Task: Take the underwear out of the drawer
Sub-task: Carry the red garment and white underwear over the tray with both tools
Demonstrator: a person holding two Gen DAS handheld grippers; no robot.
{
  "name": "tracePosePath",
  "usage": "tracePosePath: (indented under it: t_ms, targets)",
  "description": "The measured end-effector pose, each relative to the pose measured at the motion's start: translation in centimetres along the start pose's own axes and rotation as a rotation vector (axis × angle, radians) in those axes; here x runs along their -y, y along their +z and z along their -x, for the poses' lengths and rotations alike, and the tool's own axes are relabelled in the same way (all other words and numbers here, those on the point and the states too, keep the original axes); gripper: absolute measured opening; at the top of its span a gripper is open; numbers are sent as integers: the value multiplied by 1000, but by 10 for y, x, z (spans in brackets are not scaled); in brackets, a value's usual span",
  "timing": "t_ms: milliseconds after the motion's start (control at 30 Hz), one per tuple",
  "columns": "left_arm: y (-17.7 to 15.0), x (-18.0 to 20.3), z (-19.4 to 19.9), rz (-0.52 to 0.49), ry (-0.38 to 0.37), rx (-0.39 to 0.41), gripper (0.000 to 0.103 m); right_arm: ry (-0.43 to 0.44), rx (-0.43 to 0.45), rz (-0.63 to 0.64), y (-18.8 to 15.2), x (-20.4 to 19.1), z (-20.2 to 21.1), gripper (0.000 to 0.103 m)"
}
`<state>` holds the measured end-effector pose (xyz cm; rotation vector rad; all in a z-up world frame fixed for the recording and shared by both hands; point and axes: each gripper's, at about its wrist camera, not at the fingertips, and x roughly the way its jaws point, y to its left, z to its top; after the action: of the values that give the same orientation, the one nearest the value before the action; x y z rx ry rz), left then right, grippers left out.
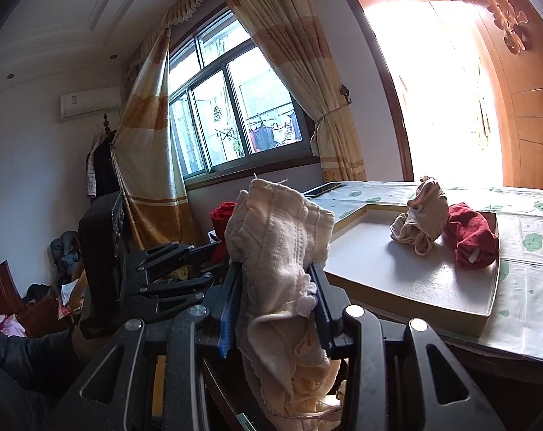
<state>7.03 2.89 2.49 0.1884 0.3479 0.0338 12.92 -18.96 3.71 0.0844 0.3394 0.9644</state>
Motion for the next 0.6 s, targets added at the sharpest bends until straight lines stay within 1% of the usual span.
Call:
tracePosePath:
  t_ms: [233,367,600]
  targets:
    - [13,-5,-11,1,-7,-2,34,22,9,-53,21,8,-11,39]
    - [24,-8,-22,0,-17,-13,34,17,10,-80,35,16,-22,39]
    - [46,-23,-53,29,-44,-60,34,-5,17,-102,60,31,-40,39]
